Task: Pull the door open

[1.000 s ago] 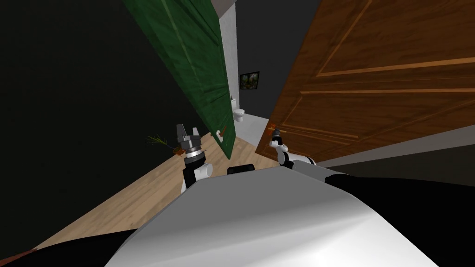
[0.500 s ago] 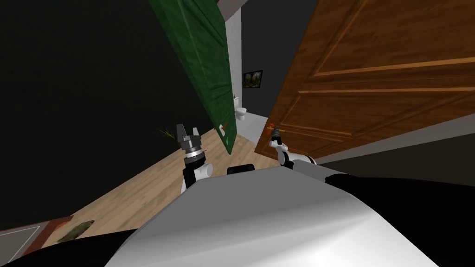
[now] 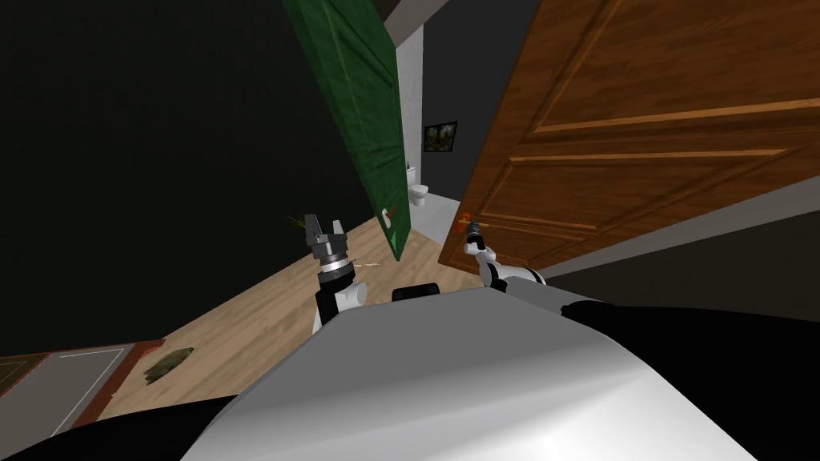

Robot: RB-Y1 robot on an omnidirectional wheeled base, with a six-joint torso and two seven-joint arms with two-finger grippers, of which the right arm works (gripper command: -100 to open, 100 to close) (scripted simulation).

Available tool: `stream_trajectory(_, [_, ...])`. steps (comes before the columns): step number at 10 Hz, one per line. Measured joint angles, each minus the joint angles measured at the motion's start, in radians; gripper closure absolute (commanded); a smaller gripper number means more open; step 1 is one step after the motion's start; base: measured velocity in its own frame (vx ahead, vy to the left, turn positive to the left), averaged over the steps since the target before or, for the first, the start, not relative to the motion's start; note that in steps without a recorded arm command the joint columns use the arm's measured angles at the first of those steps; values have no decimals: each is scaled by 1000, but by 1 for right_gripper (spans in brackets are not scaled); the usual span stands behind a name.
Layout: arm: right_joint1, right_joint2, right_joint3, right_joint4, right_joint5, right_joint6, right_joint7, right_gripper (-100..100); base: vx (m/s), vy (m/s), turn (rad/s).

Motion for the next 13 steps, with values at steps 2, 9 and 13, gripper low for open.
stream_trajectory(2, [4, 1, 8, -8, 3, 5, -6, 100, -172, -18, 78])
stream_trajectory(9, [-8, -13, 80, 22, 26, -16, -71, 100, -189, -35, 93])
stream_trajectory(13, [4, -8, 102, -12, 34, -2, -90, 100, -163, -24, 62])
